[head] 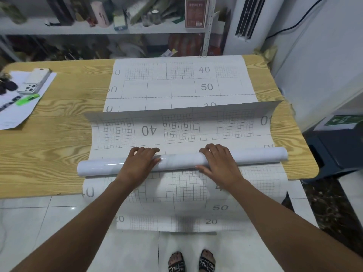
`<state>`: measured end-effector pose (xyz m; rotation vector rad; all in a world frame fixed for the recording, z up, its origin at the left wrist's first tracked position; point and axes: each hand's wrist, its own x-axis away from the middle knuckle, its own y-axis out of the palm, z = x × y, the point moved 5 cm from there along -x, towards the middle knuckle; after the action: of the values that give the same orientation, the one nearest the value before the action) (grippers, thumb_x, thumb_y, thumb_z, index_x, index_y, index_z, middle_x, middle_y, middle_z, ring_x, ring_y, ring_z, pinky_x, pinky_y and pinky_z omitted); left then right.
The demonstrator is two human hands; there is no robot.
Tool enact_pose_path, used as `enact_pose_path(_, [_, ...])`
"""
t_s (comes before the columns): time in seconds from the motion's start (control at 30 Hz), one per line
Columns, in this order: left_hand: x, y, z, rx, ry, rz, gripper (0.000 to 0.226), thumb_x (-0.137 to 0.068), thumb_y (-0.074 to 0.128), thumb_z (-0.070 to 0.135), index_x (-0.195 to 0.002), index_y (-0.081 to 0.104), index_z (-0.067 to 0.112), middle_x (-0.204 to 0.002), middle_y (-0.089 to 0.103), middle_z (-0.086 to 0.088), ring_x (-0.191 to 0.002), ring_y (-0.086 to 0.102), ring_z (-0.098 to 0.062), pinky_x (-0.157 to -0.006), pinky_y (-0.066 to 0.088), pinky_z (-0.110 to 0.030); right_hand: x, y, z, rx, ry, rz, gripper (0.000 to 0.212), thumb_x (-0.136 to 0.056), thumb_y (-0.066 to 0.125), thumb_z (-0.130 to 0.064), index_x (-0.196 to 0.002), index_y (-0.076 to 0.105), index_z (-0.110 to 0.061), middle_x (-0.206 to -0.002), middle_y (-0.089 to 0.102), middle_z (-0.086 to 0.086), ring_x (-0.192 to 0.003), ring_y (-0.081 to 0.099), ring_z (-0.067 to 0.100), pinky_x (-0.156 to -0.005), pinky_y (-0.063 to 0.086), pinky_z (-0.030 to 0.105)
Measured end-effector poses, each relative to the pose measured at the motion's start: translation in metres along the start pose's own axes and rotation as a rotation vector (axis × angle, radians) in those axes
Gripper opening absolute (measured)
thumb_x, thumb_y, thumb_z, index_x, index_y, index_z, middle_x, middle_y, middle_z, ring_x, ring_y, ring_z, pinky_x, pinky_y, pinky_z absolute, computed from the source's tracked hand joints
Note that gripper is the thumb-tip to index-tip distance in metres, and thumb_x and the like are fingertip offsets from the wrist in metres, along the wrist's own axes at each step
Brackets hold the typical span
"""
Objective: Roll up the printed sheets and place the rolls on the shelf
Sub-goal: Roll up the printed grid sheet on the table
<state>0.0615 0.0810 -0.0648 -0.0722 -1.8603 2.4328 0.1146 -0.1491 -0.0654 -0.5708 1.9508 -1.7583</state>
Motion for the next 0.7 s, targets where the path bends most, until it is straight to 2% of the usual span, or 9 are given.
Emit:
enact_pose_path(0.2, [0.004,0.001,0.001,-0.046,0.022,0.046,0.045,-0.090,0.026,0.040,-0.112,0.056,0.015,-0.106,0.058,-0.001,-0.092,0.056,-0.022,-0.088,0.038,-0.038,-0.001,-0.001,-0.001,0.000,0.003,-0.027,0.061,-0.087,0.025,-0.060,-0.115,0.056,-0.015,-0.104,0.057,0.001,-0.089,0.051,0.021,-0.082,0.044,0.035])
enact_pose_path(0.4, [0.004,-0.002,0.002,-0.039,0.047,0.059,0.045,-0.088,0.031,0.046,-0.113,0.054,0.017,-0.108,0.057,0.001,-0.094,0.052,-0.020,-0.087,0.027,-0.028,-0.005,-0.002,-0.001,-0.057,0.031,-0.018,0.057,-0.088,0.034,-0.058,-0.115,0.056,-0.013,-0.103,0.060,0.001,-0.089,0.055,0.022,-0.083,0.044,0.036])
enact_pose_path(0.47, [0.003,-0.002,0.001,-0.030,0.042,0.057,0.047,-0.087,0.031,0.048,-0.114,0.053,0.017,-0.108,0.056,0.001,-0.096,0.051,-0.020,-0.087,0.028,-0.029,-0.006,-0.001,0.000,-0.075,0.039,-0.027,0.053,-0.088,0.038,-0.056,-0.112,0.057,-0.012,-0.104,0.060,0.001,-0.090,0.055,0.022,-0.085,0.043,0.036])
enact_pose_path(0.53, [0.002,-0.002,0.000,-0.030,0.038,0.071,0.049,-0.085,0.032,0.050,-0.115,0.053,0.017,-0.109,0.055,0.000,-0.096,0.049,-0.020,-0.087,0.029,-0.029,-0.007,-0.001,0.000,-0.077,0.045,-0.035,0.054,-0.089,0.034,-0.057,-0.110,0.058,-0.013,-0.104,0.060,0.000,-0.091,0.055,0.021,-0.087,0.042,0.035])
enact_pose_path(0.7, [0.001,0.000,0.000,-0.026,0.050,0.069,0.051,-0.084,0.034,0.052,-0.116,0.052,0.017,-0.109,0.054,-0.001,-0.096,0.043,-0.018,-0.087,0.034,-0.033,-0.010,0.002,0.001,-0.072,0.040,-0.087,0.045,-0.093,0.042,-0.050,-0.118,0.055,-0.014,-0.113,0.059,0.000,-0.102,0.052,0.020,-0.095,0.035,0.034])
